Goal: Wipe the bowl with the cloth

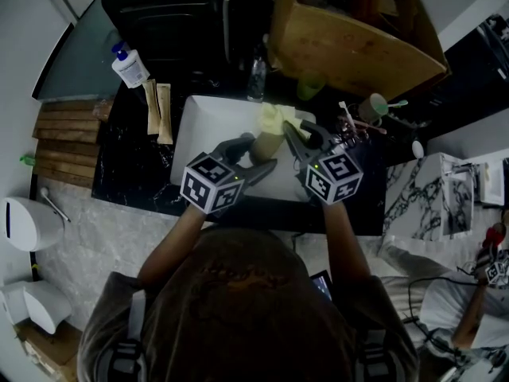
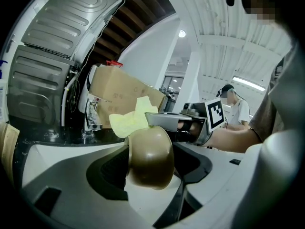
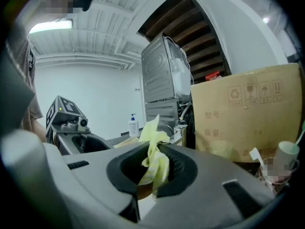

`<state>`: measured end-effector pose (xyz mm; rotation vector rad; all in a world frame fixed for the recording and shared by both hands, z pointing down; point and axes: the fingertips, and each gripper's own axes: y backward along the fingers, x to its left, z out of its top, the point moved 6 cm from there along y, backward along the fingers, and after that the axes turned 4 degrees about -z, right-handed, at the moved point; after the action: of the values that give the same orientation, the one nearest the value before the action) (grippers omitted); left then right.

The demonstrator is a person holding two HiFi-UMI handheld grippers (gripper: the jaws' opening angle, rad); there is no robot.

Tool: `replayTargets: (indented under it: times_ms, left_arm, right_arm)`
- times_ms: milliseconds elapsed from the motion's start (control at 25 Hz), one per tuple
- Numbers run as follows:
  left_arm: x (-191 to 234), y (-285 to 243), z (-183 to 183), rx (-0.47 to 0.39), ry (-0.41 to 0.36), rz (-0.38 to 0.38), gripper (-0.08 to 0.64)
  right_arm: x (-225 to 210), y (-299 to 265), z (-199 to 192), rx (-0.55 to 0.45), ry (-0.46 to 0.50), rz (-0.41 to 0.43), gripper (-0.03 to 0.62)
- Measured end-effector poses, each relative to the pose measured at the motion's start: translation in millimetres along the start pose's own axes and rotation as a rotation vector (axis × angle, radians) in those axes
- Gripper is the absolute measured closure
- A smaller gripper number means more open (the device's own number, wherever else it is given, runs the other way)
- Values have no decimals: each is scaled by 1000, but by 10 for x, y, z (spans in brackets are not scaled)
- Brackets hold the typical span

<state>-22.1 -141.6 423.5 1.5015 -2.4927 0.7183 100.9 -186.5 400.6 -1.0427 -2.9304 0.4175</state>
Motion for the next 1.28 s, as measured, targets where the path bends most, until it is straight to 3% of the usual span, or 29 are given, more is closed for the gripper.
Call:
replayTargets:
  times_ms: [560, 960, 1280]
  left_arm:
    - [47, 108, 81, -80, 98, -56, 279]
    - [98, 158, 104, -132, 182, -99, 279]
    - [128, 193, 119, -154, 207, -107, 279]
  right_arm:
    - [-132, 19, -174, 27, -47, -31, 565]
    - [-153, 38, -342, 7, -150, 6, 565]
    - [-106, 44, -447, 18, -174, 13, 565]
